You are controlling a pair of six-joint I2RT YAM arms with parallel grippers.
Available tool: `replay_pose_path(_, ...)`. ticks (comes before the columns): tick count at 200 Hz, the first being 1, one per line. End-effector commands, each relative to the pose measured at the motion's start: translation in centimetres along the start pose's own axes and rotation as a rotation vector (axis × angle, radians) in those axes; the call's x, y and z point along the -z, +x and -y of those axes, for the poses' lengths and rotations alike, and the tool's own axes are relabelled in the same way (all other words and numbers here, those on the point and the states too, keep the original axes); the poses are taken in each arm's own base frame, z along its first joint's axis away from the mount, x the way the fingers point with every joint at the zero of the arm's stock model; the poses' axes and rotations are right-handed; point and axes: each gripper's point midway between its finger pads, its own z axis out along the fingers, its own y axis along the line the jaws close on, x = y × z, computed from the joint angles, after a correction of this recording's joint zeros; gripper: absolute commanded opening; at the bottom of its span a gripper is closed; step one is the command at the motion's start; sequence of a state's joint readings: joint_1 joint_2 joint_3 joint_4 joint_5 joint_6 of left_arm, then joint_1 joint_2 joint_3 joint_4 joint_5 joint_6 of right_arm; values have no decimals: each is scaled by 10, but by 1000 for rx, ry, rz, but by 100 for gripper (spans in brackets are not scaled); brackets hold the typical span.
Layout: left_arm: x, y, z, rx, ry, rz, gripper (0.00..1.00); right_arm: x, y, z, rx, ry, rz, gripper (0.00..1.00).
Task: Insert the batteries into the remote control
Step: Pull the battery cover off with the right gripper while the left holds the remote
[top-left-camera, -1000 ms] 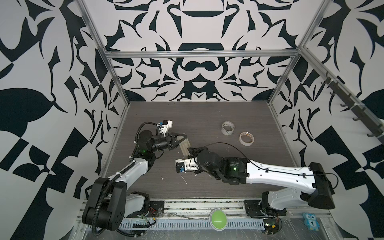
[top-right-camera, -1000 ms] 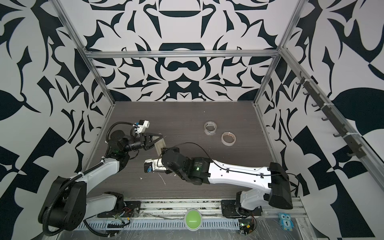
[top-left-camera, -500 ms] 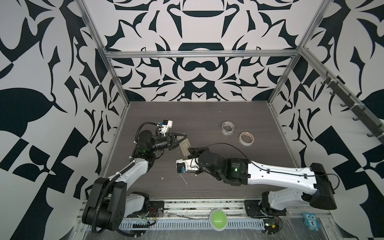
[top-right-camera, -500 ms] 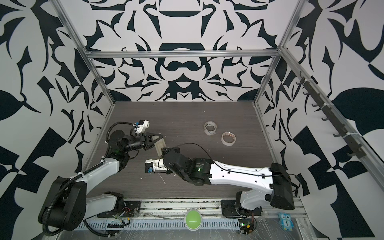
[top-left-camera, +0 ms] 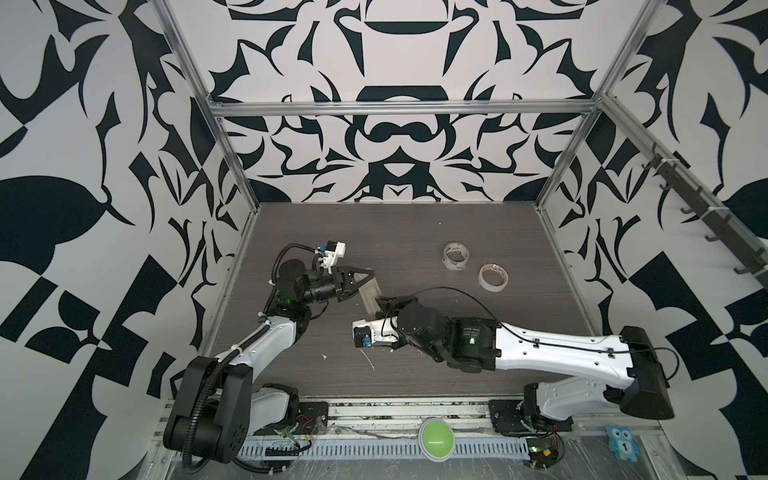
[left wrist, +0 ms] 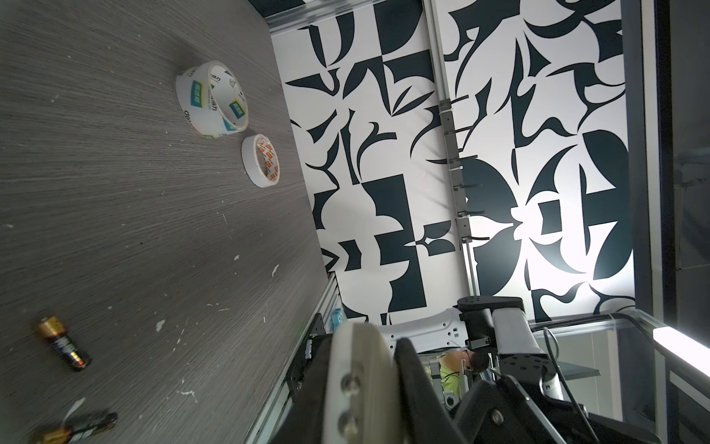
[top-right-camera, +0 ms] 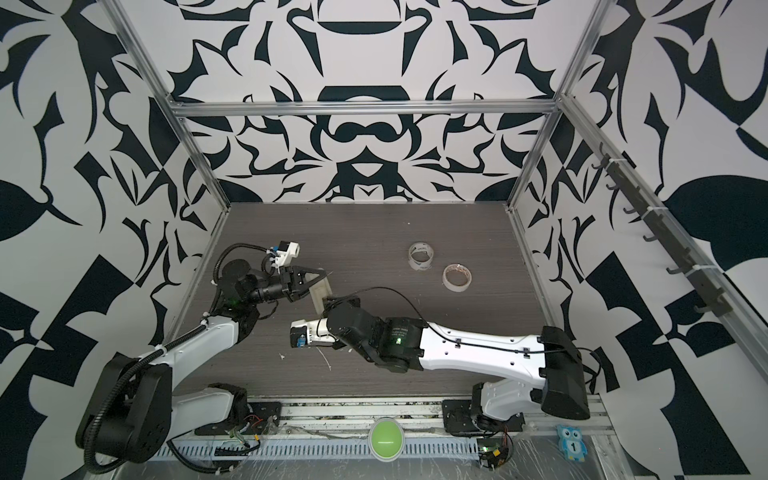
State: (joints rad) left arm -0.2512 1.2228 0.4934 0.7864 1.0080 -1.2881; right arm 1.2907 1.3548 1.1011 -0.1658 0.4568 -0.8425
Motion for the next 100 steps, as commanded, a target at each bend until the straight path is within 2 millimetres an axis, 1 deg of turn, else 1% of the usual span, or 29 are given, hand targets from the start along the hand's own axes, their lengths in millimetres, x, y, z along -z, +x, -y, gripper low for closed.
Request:
replay_pose_path(1, -3, 24, 14, -33, 37, -124, 0, 18, -12, 58, -103, 208, 54, 42)
replay_pose_path(37, -3, 24, 13, -33, 32, -122, 0, 21, -12, 60, -102, 223, 57, 41)
replay_pose_path(100, 0, 22, 14, -37, 33, -113, 0, 17, -12, 55, -91, 206, 51, 41)
